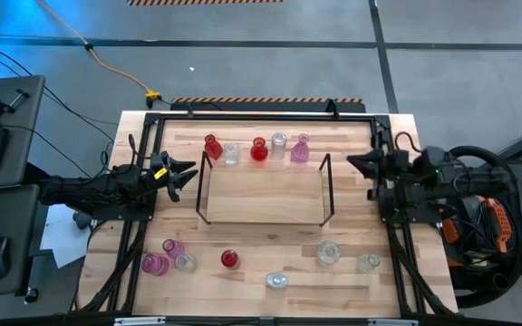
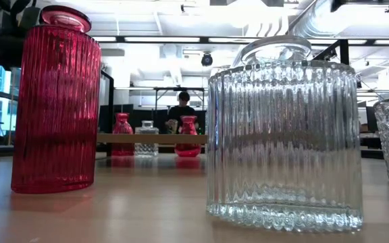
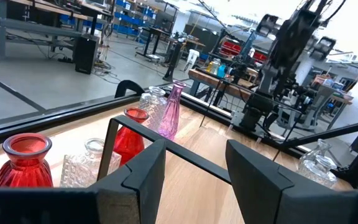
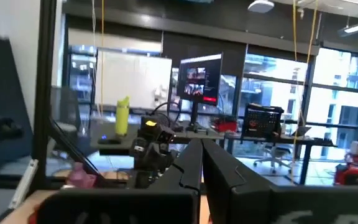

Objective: Sort vases onto shelf
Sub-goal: Put the pink transparent vase on the shelf

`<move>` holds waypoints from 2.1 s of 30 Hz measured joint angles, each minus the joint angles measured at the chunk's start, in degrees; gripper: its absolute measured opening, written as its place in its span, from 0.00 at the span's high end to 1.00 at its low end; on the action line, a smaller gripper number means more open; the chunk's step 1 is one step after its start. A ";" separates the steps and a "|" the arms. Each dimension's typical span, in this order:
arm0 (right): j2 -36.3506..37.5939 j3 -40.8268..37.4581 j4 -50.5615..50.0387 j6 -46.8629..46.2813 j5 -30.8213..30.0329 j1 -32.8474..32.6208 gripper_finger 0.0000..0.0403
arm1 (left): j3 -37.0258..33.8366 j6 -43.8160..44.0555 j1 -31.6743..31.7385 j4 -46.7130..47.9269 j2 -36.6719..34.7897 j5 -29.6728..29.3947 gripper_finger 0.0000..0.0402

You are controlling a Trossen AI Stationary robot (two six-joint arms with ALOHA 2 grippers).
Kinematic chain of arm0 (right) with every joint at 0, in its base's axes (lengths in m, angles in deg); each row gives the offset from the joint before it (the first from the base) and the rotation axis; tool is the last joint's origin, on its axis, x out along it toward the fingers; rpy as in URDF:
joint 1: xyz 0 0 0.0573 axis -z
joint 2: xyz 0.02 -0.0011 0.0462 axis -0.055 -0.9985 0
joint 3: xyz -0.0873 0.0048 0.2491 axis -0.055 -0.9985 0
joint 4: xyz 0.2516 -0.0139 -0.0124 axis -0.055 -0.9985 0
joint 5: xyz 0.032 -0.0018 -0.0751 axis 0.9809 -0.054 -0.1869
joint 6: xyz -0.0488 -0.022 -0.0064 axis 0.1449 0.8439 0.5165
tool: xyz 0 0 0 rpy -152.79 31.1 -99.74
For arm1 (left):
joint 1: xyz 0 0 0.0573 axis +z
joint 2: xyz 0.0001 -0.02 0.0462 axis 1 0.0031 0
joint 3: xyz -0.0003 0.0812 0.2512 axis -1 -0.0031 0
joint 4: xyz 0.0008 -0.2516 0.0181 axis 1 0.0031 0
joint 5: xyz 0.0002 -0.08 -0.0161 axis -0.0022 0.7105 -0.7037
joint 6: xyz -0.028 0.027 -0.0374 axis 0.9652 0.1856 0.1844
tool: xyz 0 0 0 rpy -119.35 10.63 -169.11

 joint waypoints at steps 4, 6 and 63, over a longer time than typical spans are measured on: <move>-16.39 13.26 -4.84 4.91 -0.41 0.43 1.00 | 0.00 0.00 0.00 0.01 0.00 0.02 0.61; -24.59 21.42 -11.69 7.66 -2.89 1.37 1.00 | 0.00 0.02 0.00 0.00 0.00 0.00 0.61; -82.10 73.05 -84.87 -0.10 6.74 26.27 0.52 | 0.00 0.02 0.00 -0.01 0.00 0.02 0.61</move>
